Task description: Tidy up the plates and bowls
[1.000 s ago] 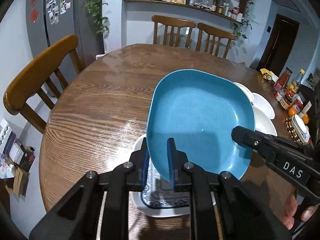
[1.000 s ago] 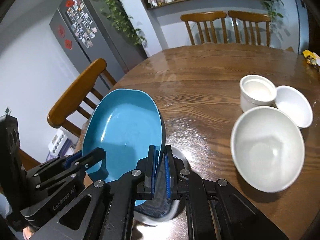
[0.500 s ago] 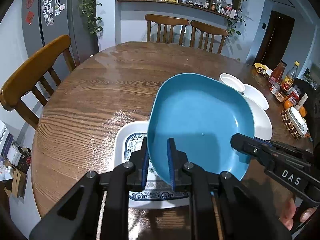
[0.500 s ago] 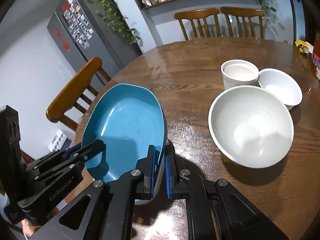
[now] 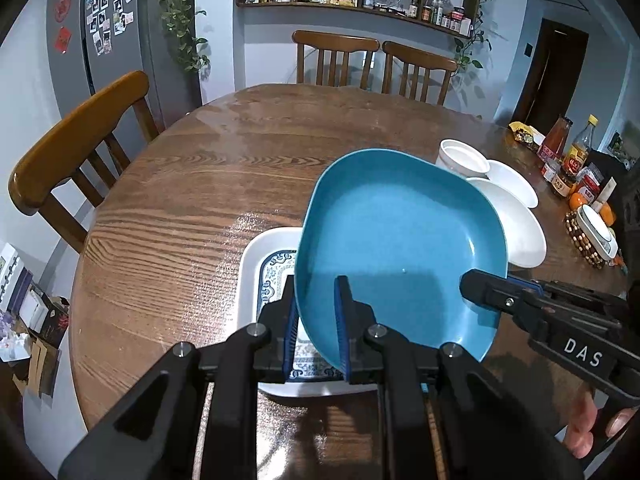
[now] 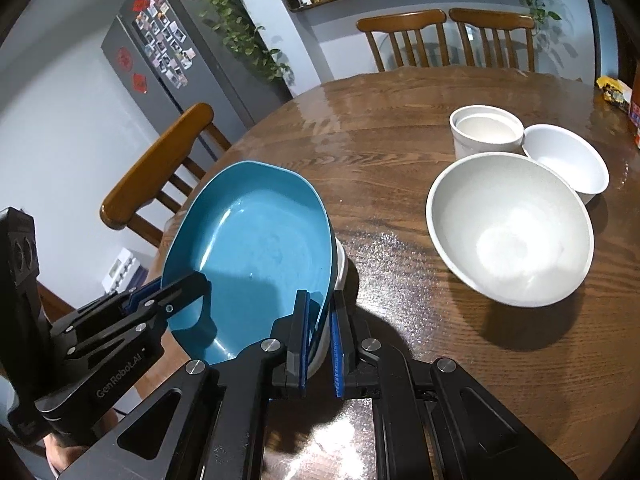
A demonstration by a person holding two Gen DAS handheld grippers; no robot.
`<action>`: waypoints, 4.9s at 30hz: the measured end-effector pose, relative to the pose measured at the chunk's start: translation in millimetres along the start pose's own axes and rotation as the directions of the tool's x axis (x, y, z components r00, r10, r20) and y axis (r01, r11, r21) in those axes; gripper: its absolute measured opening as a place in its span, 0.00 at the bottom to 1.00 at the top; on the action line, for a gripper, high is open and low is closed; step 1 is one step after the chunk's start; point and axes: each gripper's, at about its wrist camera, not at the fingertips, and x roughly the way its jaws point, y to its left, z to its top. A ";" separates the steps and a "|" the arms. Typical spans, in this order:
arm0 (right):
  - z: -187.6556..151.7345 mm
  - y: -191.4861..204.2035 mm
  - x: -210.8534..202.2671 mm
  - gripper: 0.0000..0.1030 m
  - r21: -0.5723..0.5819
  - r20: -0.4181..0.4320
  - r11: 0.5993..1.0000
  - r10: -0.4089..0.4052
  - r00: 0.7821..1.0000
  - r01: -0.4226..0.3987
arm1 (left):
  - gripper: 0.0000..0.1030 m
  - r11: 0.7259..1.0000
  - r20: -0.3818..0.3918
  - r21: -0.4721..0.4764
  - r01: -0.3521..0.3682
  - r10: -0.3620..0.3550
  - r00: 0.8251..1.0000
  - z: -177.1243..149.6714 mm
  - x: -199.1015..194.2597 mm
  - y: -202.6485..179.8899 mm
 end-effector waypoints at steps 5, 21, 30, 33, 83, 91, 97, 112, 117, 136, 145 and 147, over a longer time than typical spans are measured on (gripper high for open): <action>-1.4 4.5 3.2 0.11 -0.011 -0.013 1.000 -0.004 1.000 0.004 | 0.14 1.000 -0.007 -0.005 -0.004 0.004 1.000 -2.8 1.3 4.4; -4.8 7.0 23.3 0.11 -0.013 -0.072 1.000 -0.019 0.997 0.018 | 0.14 1.000 -0.056 -0.021 0.000 -0.001 0.998 -11.7 17.5 13.6; -3.0 5.4 29.5 0.11 -0.015 -0.091 1.000 -0.029 0.995 0.027 | 0.14 1.000 -0.081 -0.022 0.004 -0.006 0.997 -11.6 26.3 17.4; -2.0 3.9 32.2 0.11 -0.014 -0.100 0.999 -0.030 0.995 0.029 | 0.14 1.000 -0.088 -0.023 0.006 -0.008 0.996 -11.4 28.5 17.7; 0.5 15.6 71.2 0.12 -0.062 -0.193 0.996 -0.078 0.978 0.067 | 0.17 0.998 -0.169 -0.068 -0.012 0.001 0.986 -17.3 55.5 38.7; 3.6 13.1 63.4 0.12 -0.051 -0.172 0.997 -0.060 0.983 0.052 | 0.28 0.997 -0.147 -0.082 -0.001 -0.012 0.989 -14.6 51.4 37.3; 6.1 12.1 50.8 0.12 -0.052 -0.130 0.998 -0.055 0.990 0.048 | 0.42 0.996 -0.128 -0.091 0.013 -0.024 0.991 -11.8 44.5 35.7; 17.9 3.8 3.5 0.35 -0.058 -0.014 0.998 -0.029 0.999 0.028 | 0.76 0.994 -0.012 -0.106 -0.019 0.018 1.000 0.7 9.9 29.8; 20.6 -10.7 -17.2 0.35 -0.029 0.030 0.998 -0.047 0.998 0.048 | 0.76 0.997 -0.038 -0.075 0.028 -0.030 0.999 2.7 12.5 10.3; 12.9 -131.4 -67.2 0.43 0.221 0.083 0.956 -0.217 0.973 0.194 | 0.78 0.984 -0.075 0.047 0.173 -0.169 0.983 48.8 50.0 -100.3; 22.8 -172.5 -46.2 0.43 0.280 0.014 0.948 -0.160 0.987 0.149 | 0.79 0.990 -0.170 0.032 0.138 -0.130 0.977 67.1 96.3 -128.0; 24.0 -177.8 -40.3 0.43 0.295 0.002 0.946 -0.139 0.990 0.132 | 0.79 0.991 -0.189 0.035 0.132 -0.123 0.974 66.6 102.9 -132.4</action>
